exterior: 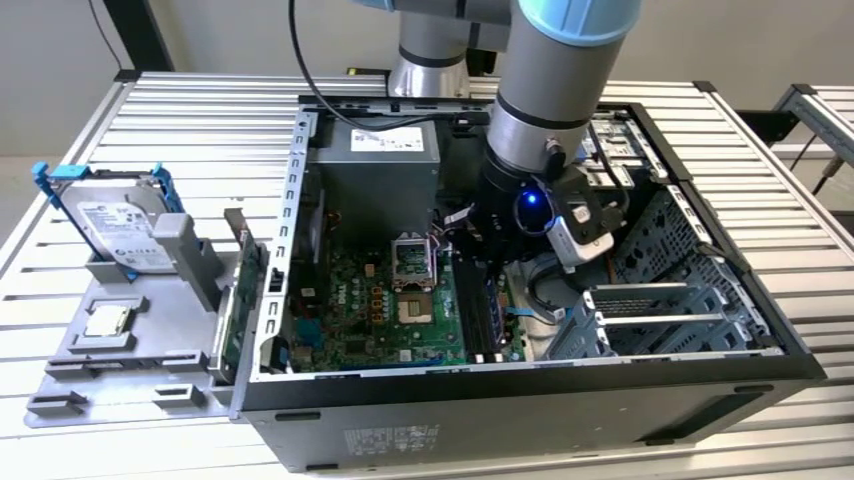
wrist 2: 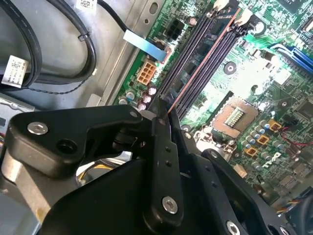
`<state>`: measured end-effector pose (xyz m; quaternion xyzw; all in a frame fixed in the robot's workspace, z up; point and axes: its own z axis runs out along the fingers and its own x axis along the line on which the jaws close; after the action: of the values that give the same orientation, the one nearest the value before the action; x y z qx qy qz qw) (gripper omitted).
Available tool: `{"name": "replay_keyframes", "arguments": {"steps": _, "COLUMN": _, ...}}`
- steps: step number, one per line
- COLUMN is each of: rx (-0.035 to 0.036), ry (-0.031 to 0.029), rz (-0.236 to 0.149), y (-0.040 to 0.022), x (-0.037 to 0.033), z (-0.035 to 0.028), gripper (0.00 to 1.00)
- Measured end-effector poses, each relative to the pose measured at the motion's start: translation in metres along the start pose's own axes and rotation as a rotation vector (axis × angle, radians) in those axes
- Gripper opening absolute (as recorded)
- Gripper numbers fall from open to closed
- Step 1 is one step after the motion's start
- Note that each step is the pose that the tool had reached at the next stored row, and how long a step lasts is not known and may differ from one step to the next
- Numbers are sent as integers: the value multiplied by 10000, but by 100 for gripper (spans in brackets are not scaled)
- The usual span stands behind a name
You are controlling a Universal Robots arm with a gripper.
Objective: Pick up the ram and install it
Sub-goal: 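Insert the ram into the slot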
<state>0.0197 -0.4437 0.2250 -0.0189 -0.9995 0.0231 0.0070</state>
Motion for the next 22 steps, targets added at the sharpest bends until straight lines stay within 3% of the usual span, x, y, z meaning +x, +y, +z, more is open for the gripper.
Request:
{"name": "replay_keyframes", "arguments": {"steps": 2, "rx": 45, "ry": 1, "rz": 1, "y": 0, "x": 0, "z": 0, "gripper": 0}}
{"name": "replay_keyframes", "arguments": {"steps": 22, "rx": 43, "ry": 0, "rz": -15, "y": 27, "x": -24, "z": 79, "gripper": 0}}
